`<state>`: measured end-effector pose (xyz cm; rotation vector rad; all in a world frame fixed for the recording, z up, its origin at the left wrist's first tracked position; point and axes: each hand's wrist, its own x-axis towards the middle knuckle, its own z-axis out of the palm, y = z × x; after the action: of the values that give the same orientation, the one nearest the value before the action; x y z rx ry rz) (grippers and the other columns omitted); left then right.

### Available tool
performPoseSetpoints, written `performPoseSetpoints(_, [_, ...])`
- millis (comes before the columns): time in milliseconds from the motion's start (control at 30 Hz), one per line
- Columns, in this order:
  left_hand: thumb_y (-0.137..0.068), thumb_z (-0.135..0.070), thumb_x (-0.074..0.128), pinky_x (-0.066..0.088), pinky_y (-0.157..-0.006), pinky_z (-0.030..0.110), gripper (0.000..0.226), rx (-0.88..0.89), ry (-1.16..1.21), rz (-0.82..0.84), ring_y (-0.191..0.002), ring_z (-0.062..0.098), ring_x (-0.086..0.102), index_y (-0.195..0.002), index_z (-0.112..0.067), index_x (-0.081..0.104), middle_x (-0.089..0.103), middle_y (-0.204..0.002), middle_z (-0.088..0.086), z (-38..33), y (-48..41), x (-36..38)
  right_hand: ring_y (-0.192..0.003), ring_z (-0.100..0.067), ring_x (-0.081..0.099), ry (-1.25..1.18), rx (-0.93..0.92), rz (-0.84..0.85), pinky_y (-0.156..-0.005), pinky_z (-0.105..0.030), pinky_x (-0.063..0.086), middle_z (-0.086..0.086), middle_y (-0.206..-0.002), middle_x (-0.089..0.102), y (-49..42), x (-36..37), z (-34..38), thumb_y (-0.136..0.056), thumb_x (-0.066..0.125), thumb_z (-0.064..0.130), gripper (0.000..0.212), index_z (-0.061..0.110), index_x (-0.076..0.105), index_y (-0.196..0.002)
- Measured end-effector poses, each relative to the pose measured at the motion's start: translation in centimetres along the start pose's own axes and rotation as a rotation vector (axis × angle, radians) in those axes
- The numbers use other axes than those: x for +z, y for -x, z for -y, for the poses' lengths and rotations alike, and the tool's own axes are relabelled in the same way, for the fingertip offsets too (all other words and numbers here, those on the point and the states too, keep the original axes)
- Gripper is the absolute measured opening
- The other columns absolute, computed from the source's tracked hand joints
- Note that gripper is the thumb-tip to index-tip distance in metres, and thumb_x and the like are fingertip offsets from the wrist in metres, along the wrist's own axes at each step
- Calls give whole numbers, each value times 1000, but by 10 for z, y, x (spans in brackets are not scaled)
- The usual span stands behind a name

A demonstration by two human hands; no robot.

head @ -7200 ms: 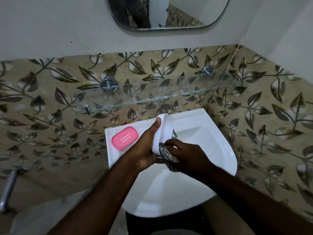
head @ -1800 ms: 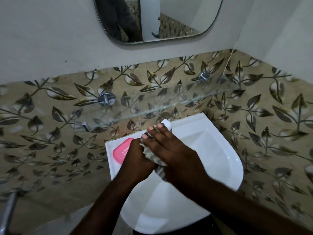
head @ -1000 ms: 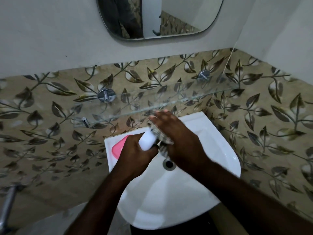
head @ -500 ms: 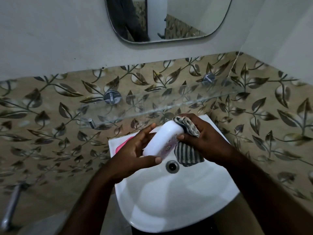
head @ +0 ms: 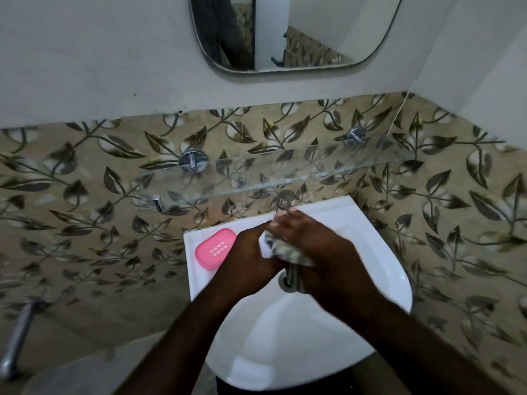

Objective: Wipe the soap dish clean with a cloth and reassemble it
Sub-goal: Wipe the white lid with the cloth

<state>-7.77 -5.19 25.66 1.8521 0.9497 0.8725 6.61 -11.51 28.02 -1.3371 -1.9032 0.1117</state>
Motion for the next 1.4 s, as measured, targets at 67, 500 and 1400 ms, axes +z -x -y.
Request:
performPoseSetpoints(67, [-72,-7,67,45,-64,16,29,27,35,-35,-72,-9,60,-84,-33,63,68,-77,-24,1,1,1,-135,-20,45,145,-148,69,-105,-30,43,-2,-141,54,8,10,-4,-75,64,-1,59,19,58,-130])
performPoseSetpoints(500, [-66,-1,64,41,-57,11,28,3,57,-77,-64,-4,59,-82,-24,66,67,-69,-22,-3,7,6,-127,-12,50,101,98,-76,-106,-28,39,-6,-136,59,0,14,-12,-76,56,-6,56,8,60,-130])
performPoseSetpoints(1400, [-71,-15,62,42,-59,12,14,-33,123,-112,-65,-9,58,-80,-27,64,67,-69,-23,22,5,17,-134,-16,39,193,-2,63,-109,-29,35,-8,-140,54,12,37,-10,-73,45,-1,62,10,55,-133])
